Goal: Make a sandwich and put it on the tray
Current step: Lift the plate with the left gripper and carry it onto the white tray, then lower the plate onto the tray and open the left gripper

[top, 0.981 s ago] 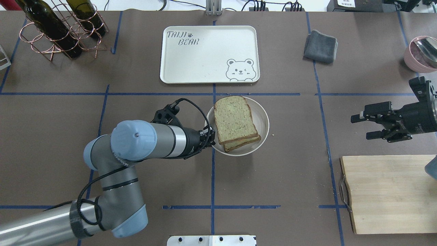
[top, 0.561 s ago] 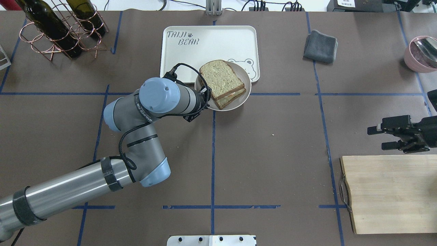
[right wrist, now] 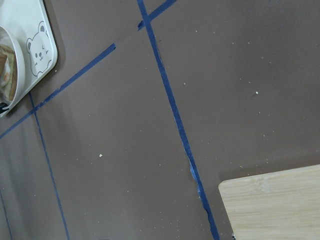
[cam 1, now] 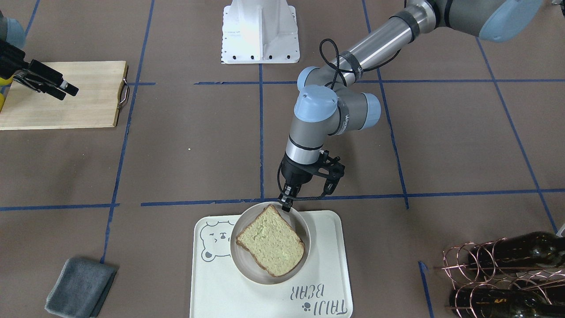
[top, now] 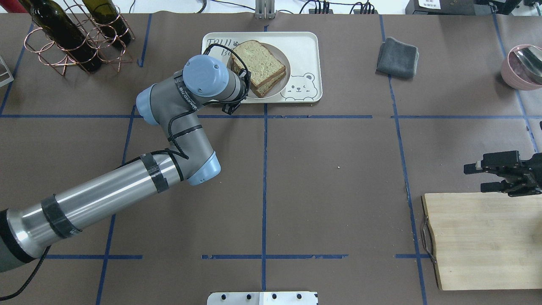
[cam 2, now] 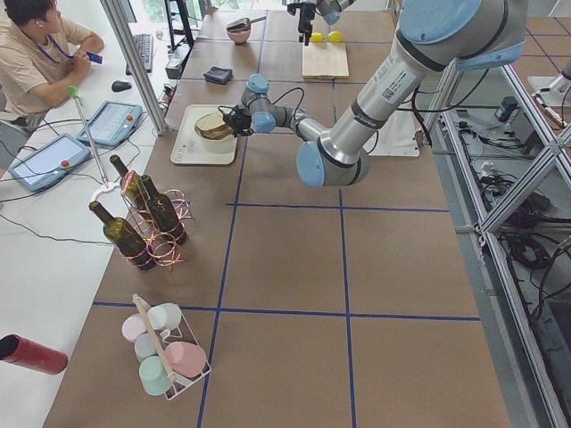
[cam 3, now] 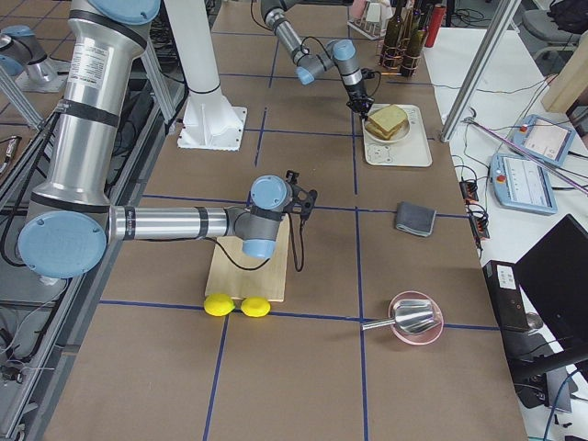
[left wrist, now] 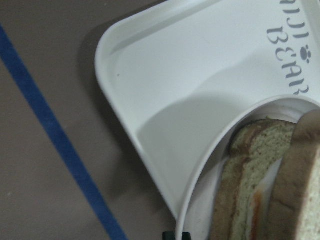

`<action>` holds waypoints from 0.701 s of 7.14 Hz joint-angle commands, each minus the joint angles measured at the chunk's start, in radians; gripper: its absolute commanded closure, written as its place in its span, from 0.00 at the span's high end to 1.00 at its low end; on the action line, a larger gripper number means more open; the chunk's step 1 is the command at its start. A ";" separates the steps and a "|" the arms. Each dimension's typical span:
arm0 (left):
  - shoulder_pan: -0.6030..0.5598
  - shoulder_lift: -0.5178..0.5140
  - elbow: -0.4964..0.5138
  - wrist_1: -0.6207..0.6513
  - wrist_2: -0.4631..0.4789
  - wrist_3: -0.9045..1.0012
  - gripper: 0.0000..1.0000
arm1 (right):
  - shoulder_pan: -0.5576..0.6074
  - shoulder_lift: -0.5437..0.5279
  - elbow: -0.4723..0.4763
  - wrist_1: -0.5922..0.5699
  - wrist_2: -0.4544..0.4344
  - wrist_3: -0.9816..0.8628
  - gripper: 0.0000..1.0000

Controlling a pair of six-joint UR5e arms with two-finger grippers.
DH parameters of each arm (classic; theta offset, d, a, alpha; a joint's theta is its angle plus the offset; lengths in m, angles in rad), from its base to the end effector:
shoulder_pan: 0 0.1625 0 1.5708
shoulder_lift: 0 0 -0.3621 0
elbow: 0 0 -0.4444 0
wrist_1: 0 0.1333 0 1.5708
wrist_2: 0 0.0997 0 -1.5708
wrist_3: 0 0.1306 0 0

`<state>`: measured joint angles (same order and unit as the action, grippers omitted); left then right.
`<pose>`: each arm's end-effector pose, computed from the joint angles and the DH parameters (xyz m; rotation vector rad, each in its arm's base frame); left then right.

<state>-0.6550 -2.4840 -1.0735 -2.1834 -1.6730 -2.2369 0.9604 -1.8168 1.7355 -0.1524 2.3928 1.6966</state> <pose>0.6056 -0.6165 0.1859 -0.1051 1.0928 -1.1433 -0.2353 -0.4021 0.4734 -0.1234 -1.4162 0.3499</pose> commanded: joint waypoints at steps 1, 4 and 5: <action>-0.023 -0.068 0.140 -0.091 -0.001 0.003 0.00 | 0.000 -0.001 0.001 0.001 0.000 0.000 1.00; -0.025 -0.079 0.172 -0.122 -0.004 0.098 0.41 | -0.003 0.001 -0.007 0.001 -0.003 0.000 1.00; -0.026 -0.079 0.161 -0.122 -0.007 0.140 0.47 | -0.003 0.002 -0.011 0.001 -0.004 0.000 1.00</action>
<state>-0.6794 -2.5625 -0.9070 -2.3033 -1.6763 -2.1538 0.9578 -1.8159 1.7292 -0.1519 2.3901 1.6966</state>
